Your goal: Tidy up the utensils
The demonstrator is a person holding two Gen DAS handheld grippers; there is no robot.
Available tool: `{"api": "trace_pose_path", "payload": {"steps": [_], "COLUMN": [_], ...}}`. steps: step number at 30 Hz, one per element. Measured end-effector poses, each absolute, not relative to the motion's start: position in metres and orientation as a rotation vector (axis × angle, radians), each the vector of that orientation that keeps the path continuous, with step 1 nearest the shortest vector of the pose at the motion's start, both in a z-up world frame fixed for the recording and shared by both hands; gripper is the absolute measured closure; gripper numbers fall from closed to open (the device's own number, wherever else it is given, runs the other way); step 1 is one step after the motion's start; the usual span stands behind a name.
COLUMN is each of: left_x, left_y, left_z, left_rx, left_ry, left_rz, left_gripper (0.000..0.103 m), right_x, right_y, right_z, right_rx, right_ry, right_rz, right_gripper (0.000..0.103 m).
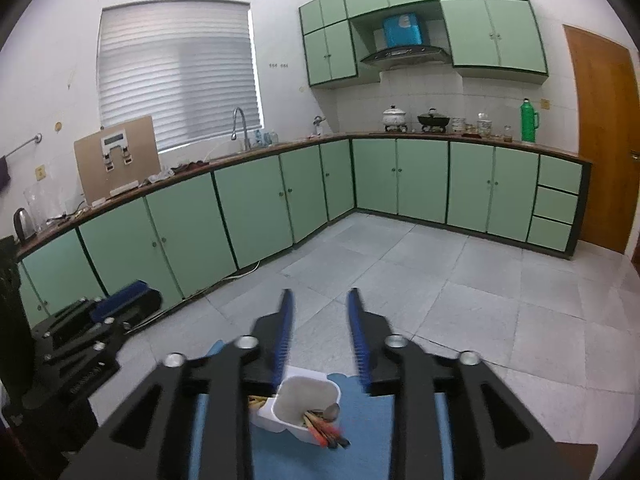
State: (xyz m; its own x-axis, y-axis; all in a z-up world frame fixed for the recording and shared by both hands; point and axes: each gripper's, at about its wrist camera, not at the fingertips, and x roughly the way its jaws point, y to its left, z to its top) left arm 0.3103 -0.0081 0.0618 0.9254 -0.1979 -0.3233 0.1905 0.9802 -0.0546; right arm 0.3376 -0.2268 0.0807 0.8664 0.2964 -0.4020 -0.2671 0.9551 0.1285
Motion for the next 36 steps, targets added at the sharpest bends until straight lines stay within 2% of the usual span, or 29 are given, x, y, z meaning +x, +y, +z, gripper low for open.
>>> {"api": "trace_pose_path", "payload": {"steps": [5, 13, 24, 29, 36], "left_x": [0.274, 0.212, 0.144, 0.125, 0.117], "left_y": [-0.005, -0.006, -0.007, -0.008, -0.01], "left_z": [0.068, 0.031, -0.021, -0.017, 0.012], "left_rx": [-0.029, -0.022, -0.019, -0.021, -0.029], "left_ry": [0.317, 0.383, 0.49, 0.492, 0.432], "left_rz": [-0.182, -0.185, -0.189, -0.182, -0.161], "left_gripper": [0.052, 0.04, 0.017, 0.015, 0.013], "right_x": [0.297, 0.226, 0.157, 0.144, 0.135], "right_y": [-0.247, -0.263, -0.256, -0.249, -0.245], "right_z": [0.084, 0.058, 0.005, 0.0, 0.023], "right_rx": [0.101, 0.11, 0.089, 0.087, 0.078], "right_ry": [0.387, 0.378, 0.467, 0.494, 0.448], "right_rz": [0.251, 0.229, 0.237, 0.256, 0.271], "right_gripper": [0.035, 0.008, 0.006, 0.006, 0.006]}}
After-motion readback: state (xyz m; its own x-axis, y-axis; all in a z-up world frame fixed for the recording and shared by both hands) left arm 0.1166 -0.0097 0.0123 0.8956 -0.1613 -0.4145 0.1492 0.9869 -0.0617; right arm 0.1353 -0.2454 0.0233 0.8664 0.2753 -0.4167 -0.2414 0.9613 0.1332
